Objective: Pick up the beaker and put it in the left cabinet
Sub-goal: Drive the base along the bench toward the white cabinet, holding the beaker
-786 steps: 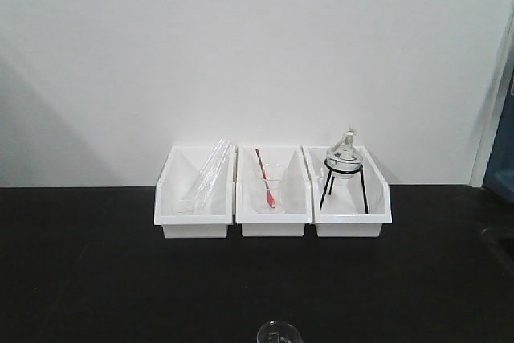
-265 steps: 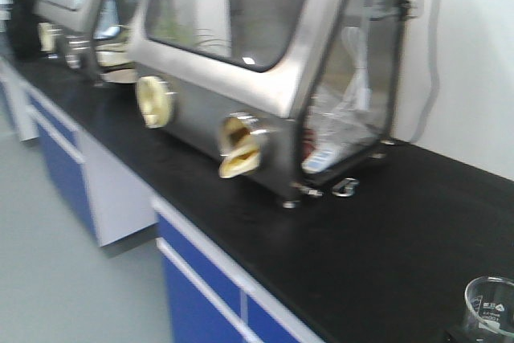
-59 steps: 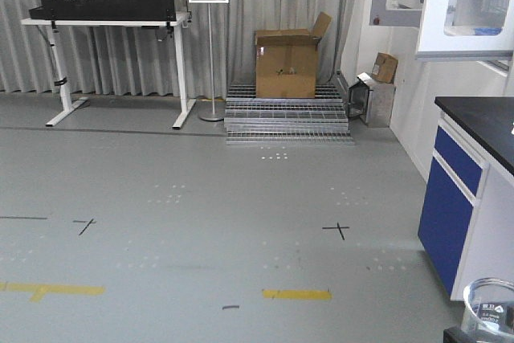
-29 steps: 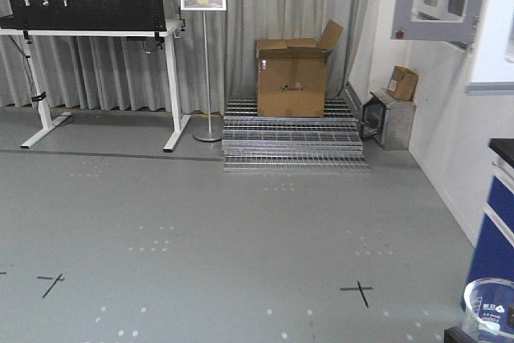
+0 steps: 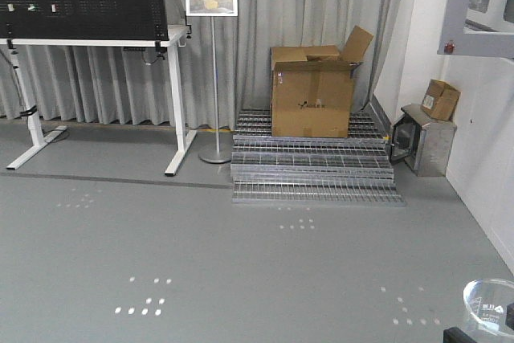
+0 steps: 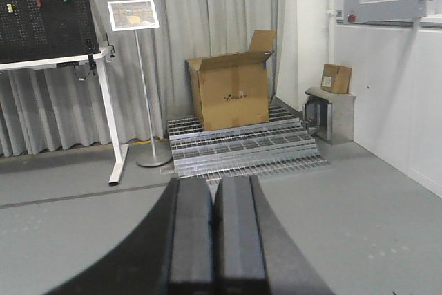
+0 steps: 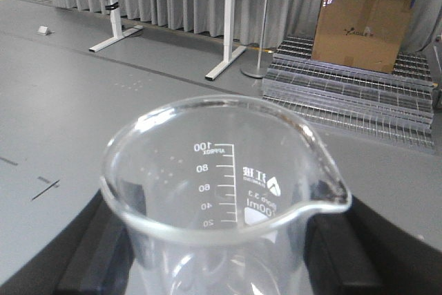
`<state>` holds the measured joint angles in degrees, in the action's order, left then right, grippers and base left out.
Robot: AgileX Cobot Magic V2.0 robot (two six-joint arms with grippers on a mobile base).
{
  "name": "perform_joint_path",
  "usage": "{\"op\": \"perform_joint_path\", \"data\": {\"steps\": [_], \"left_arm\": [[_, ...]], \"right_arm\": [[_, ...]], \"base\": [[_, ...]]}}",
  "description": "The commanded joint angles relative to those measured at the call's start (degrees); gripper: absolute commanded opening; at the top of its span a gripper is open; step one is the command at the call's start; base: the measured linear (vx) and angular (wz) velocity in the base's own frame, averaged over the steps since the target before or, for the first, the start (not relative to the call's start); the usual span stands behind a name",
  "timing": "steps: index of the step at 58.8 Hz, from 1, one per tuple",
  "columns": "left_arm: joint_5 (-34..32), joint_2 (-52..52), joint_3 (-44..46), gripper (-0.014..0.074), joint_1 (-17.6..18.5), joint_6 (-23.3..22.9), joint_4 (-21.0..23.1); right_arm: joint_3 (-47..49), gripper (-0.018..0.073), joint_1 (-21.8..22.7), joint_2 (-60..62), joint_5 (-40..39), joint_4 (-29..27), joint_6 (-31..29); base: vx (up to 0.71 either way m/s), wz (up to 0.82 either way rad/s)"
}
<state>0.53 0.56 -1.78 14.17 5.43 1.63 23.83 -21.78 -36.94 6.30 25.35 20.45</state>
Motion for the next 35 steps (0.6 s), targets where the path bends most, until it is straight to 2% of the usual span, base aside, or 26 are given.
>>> {"op": "perform_joint_path", "data": {"steps": [1, 35], "left_arm": [[-4.8, 1.1, -0.9, 0.0001, 0.3, -0.2, 0.5], [-4.8, 1.1, -0.9, 0.0001, 0.3, -0.2, 0.5]], "right_arm": [[1.8, -0.0004, 0.3, 0.0, -4.3, 0.4, 0.2], [1.8, -0.0004, 0.3, 0.0, -4.3, 0.4, 0.2]], "base": [[0.73, -0.03], [0.72, -0.05]]}}
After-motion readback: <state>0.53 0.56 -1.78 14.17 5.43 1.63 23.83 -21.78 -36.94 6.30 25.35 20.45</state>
